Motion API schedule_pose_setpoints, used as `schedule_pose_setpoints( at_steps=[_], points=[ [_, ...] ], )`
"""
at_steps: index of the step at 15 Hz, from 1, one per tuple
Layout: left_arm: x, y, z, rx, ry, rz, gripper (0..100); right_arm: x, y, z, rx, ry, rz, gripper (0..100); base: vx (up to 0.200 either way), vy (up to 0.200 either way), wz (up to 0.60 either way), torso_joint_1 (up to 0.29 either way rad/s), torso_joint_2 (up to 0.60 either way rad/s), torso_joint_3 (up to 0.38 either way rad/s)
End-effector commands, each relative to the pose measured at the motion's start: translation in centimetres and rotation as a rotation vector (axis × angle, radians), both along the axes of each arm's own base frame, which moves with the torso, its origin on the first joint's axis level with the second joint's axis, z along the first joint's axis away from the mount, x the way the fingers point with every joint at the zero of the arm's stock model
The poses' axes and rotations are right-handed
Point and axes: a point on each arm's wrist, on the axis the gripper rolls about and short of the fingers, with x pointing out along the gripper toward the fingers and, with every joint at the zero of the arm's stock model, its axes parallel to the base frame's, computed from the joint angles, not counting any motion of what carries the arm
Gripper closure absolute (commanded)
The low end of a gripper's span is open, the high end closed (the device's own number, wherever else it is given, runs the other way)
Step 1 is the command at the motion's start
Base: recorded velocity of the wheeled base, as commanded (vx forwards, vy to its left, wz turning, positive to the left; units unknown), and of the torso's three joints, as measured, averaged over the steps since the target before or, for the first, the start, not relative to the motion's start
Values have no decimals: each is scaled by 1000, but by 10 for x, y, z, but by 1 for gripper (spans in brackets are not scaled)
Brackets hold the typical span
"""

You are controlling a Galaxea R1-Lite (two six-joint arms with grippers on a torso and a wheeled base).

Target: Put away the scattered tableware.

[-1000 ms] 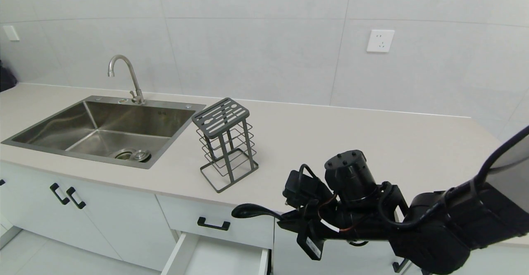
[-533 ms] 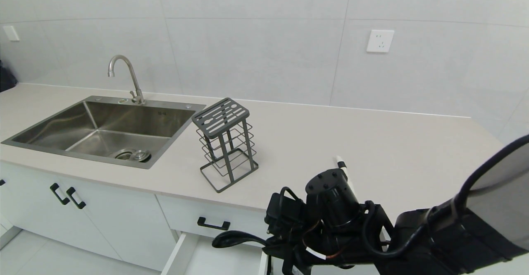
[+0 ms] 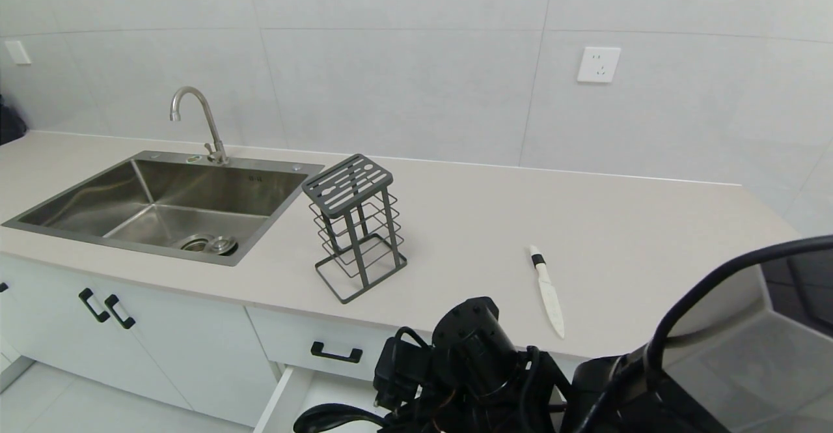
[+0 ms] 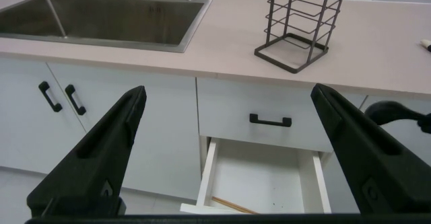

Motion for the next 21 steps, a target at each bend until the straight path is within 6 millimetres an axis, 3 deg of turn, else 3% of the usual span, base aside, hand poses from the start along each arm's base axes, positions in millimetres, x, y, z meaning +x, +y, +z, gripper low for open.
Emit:
schedule_pose_setpoints(
  at_steps=[1,8,15,21],
  points=[
    [0,0,0,0,1,1,0,-1,5,-13,-33,8,-1,100,0,0,0,0,0,0],
    [0,0,0,0,1,1,0,-1,47,-9,33,-24,-59,100,0,0,0,0,0,0],
    [0,0,0,0,1,1,0,-1,48,-24,-7,-52,-12,100,0,0,0,-13,21,13],
    [0,0,0,0,1,1,0,-1,48,-25,-11,-50,-12,100,0,0,0,-228,465,230]
  ],
)
